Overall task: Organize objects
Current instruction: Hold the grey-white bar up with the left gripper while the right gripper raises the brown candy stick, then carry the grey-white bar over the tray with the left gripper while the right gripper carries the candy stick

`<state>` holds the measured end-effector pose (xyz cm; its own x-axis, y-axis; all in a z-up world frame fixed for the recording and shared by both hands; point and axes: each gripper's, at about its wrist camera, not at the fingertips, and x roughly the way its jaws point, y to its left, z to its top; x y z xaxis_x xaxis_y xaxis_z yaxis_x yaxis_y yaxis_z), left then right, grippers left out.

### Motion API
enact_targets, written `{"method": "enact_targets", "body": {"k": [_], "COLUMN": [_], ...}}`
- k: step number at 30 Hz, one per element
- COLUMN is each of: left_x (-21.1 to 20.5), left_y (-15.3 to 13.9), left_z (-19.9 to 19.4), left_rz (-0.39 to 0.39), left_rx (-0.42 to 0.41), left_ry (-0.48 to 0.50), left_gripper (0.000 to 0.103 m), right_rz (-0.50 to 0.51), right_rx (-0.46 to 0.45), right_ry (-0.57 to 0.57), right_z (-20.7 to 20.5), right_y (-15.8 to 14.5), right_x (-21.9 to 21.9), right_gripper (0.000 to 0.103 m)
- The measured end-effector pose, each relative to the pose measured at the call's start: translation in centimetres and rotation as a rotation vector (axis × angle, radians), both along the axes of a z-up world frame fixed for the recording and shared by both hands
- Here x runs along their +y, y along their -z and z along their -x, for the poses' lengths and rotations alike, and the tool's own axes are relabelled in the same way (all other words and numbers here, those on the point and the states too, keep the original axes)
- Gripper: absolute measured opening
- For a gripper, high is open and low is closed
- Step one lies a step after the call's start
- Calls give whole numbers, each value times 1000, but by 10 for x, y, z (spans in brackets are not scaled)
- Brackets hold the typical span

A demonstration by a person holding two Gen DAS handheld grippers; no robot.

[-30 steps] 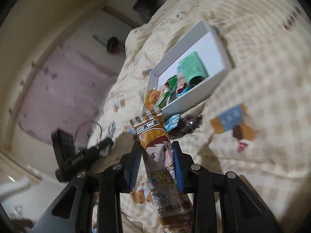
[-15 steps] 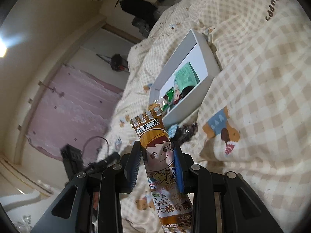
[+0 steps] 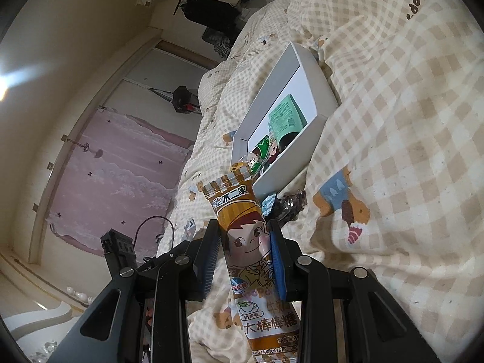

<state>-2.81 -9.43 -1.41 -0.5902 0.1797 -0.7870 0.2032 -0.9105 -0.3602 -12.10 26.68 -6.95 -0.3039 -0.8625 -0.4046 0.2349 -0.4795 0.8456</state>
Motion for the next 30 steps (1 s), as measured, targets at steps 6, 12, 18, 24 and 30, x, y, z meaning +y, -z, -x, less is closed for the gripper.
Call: {"method": "enact_targets", "body": {"k": [6,12,18,24,30], "left_x": [1,0,-2,1,9], "left_y": [0,-12,-18,-13,-14], "left_z": [0,-11,-14,-5,12], "left_rz": [4,-11,-16,-22,0], "left_rx": [0,66,98,64,-10], "left_ry": [3,-8,-13,14,70], "left_gripper": [50,50,50,50,50], "right_rz": [9,41,112,98,14], "right_rx": [-6,27,41,36,28], "right_ry": [-23,-21,-42,-47,-50], "right_z": [-1,-3,-1,-2,0], "right_y": [1,-3,-3,-2,-12], "right_x": [-2,-1,3,0,-7], "right_gripper": [33,33,33,33,33]}}
